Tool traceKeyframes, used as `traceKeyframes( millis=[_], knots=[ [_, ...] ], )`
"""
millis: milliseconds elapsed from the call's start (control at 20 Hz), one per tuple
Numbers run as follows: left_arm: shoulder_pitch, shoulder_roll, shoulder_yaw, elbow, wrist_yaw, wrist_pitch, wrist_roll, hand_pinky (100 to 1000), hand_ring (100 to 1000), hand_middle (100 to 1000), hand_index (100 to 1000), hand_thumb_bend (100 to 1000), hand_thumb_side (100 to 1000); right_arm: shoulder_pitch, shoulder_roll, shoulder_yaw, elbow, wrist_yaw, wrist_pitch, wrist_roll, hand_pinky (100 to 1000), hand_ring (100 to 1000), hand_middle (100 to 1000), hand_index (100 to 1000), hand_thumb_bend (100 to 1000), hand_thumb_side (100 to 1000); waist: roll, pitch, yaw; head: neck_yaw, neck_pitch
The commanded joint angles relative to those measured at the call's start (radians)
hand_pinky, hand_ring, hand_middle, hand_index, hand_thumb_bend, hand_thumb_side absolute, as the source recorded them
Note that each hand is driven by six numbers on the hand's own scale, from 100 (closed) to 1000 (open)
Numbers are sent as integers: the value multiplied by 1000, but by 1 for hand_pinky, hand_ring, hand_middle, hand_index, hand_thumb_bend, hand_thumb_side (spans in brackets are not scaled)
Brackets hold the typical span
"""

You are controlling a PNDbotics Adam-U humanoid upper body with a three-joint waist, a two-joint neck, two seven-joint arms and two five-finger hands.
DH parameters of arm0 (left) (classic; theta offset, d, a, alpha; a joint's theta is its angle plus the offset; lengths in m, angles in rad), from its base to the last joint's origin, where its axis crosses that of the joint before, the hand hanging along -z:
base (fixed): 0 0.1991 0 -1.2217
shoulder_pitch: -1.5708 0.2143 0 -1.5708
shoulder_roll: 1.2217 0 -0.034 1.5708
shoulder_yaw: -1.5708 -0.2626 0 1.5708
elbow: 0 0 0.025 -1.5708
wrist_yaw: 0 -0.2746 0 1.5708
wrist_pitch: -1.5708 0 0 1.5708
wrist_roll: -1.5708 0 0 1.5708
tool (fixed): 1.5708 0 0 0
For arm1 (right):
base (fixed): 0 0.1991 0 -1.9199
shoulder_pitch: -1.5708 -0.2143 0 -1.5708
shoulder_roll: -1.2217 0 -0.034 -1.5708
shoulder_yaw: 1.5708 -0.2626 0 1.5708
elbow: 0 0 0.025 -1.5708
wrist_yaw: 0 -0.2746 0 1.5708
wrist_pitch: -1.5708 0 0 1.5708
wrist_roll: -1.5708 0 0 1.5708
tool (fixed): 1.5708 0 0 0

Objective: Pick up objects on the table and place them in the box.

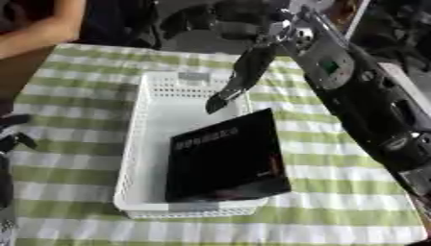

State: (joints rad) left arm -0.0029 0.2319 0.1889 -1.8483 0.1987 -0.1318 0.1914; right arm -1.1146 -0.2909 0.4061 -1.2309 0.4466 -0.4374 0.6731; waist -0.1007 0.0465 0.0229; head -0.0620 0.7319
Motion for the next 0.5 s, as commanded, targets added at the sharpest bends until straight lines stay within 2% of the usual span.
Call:
traceKeyframes(
  millis=[50,350,500],
  knots=[
    [-9,9,0,-13,3,-3,-2,316,576,712,631,100,1000,-13,-25,-16,-7,4,-223,234,1000,959,960,946,807,575,9,-10,-2,-9,-15],
    [-9,9,0,-13,3,-3,-2,316,576,712,630,100,1000,-12,-32,-19,-13,5,-217,234,1000,955,956,939,803,579,9,-11,-3,-9,-16],
    [-9,9,1,-13,2,-3,-1,316,576,712,629,100,1000,-5,-59,-29,-26,5,-212,232,988,936,939,931,795,585,9,-11,-5,-7,-19]
  ],
)
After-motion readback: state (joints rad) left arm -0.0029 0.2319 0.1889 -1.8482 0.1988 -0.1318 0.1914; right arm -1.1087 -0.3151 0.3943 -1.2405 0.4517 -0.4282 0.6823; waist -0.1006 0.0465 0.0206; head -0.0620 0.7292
